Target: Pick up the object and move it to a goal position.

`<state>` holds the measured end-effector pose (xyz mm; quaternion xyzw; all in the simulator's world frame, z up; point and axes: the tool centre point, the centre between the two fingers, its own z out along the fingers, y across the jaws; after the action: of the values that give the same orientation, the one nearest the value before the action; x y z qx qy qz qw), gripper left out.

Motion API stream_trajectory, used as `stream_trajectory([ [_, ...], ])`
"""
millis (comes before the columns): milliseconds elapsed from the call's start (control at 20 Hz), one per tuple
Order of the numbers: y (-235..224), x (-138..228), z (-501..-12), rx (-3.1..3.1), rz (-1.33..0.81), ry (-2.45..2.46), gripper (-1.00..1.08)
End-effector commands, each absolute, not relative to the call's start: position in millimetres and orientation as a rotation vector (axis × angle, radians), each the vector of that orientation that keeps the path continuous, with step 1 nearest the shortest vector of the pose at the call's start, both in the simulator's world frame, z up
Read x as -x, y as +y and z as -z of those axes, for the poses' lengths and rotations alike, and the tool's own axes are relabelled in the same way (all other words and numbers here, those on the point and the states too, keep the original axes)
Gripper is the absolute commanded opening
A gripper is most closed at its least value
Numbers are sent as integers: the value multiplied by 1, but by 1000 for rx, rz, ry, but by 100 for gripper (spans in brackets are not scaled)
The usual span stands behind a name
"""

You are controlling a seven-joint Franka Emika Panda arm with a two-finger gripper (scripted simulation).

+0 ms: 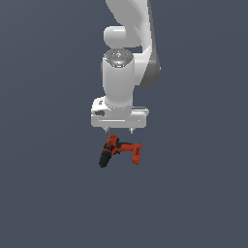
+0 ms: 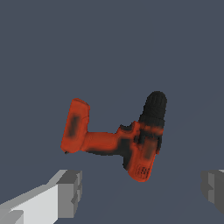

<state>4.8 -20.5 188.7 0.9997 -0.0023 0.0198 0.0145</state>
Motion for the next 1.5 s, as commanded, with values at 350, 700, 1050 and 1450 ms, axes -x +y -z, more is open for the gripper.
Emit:
stream_trajectory([
  [350, -20, -7, -194, -3103, -64, 38, 68],
  [700, -23, -10, -188, -3109, -55, 19, 68],
  [1050, -37, -23, -166, -3133, -17, -52, 68],
  [1450, -65, -44, -117, -3179, 57, -200, 68],
])
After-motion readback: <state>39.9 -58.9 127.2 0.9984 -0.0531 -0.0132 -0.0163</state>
